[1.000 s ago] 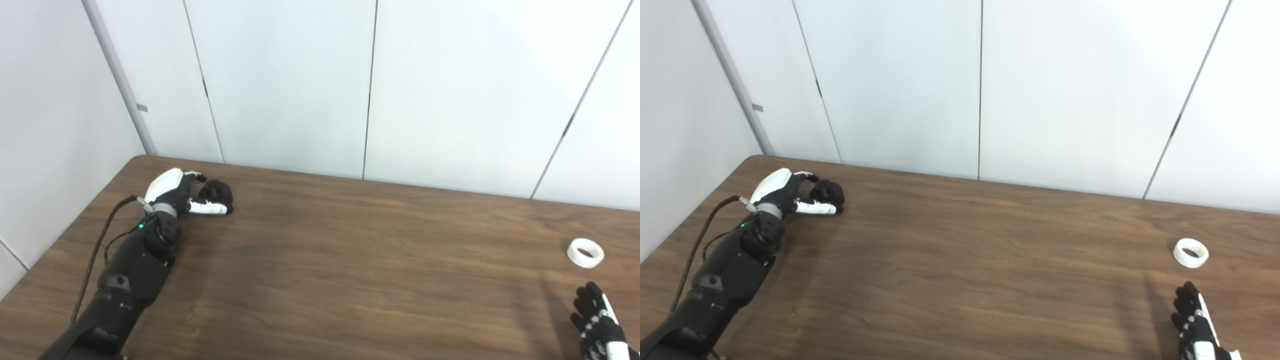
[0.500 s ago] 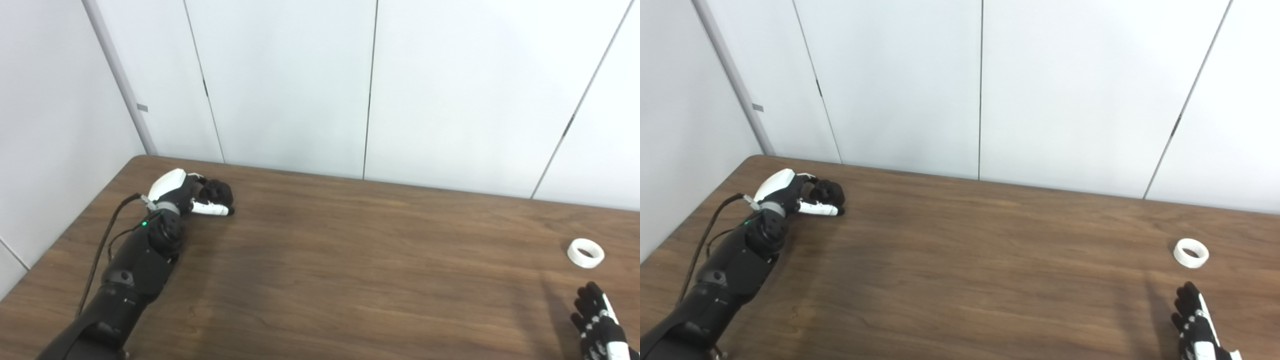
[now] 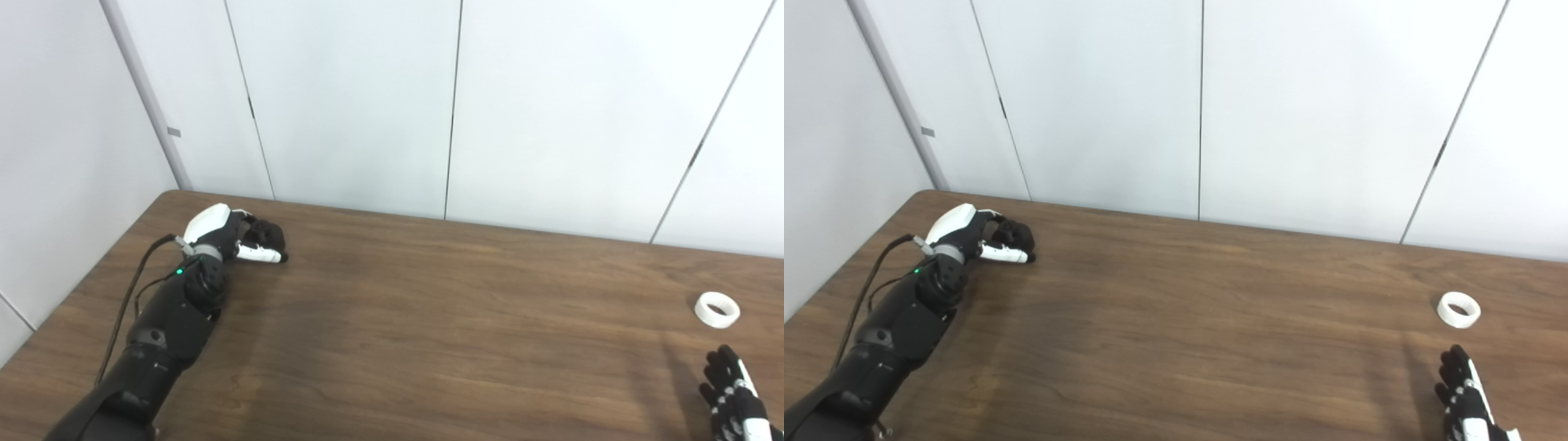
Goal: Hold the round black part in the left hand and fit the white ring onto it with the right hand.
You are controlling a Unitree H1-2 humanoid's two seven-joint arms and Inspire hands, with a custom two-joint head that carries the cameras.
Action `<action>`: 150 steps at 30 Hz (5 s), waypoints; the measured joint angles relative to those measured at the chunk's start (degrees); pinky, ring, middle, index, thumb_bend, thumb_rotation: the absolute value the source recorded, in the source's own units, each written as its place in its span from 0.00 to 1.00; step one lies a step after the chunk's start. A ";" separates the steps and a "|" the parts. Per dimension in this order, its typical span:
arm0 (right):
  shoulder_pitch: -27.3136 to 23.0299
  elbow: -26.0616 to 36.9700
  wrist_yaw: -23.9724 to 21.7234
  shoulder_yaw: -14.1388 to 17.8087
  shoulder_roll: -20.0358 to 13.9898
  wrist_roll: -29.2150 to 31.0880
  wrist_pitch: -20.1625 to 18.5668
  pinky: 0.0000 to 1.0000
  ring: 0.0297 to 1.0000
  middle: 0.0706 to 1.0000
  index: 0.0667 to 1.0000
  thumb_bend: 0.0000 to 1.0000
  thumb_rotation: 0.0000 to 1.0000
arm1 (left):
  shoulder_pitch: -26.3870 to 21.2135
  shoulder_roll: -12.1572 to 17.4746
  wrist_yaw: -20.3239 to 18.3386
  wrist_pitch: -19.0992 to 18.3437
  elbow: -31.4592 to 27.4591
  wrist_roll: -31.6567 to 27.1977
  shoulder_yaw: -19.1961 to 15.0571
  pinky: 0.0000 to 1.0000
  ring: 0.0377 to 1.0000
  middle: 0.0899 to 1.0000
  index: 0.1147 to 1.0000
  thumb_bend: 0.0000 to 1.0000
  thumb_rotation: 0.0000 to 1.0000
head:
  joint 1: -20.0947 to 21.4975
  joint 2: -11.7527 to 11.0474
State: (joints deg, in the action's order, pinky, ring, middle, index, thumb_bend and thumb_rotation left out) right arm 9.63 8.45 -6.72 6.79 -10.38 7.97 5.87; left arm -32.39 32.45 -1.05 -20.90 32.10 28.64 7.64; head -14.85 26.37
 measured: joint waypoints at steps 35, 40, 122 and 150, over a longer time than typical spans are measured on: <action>0.01 0.02 0.06 0.20 0.17 0.03 -0.03 1.00 1.00 0.99 1.00 0.49 1.00 | -0.54 0.63 -0.23 0.02 0.94 0.52 1.74 1.00 0.98 0.90 0.64 0.81 0.26 | -0.26 0.26; 0.01 0.02 0.07 0.19 0.17 -0.11 -0.03 1.00 1.00 0.99 1.00 0.50 1.00 | -0.55 0.58 0.36 1.08 0.97 0.42 1.53 1.00 0.97 0.88 0.59 0.78 0.19 | -0.26 0.26; 1.51 4.09 5.40 -4.72 3.13 -4.79 -3.46 0.98 0.96 0.95 0.96 0.51 0.98 | 27.52 -17.21 -12.40 8.38 -51.57 25.32 13.58 1.00 0.89 0.76 0.42 0.52 0.06 | 15.29 8.09; 0.71 7.23 9.02 -7.49 3.28 -5.64 -8.72 0.97 0.96 0.94 0.95 0.54 0.98 | 31.44 -22.61 -10.47 9.79 -48.84 27.18 15.15 1.00 0.89 0.76 0.42 0.52 0.06 | 16.96 12.57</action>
State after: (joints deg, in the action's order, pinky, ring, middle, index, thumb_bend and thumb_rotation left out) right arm 10.34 15.67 2.30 -0.69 -7.10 2.32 -2.85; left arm -0.95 9.84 -11.52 -11.11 -16.74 55.82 22.79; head 2.11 38.94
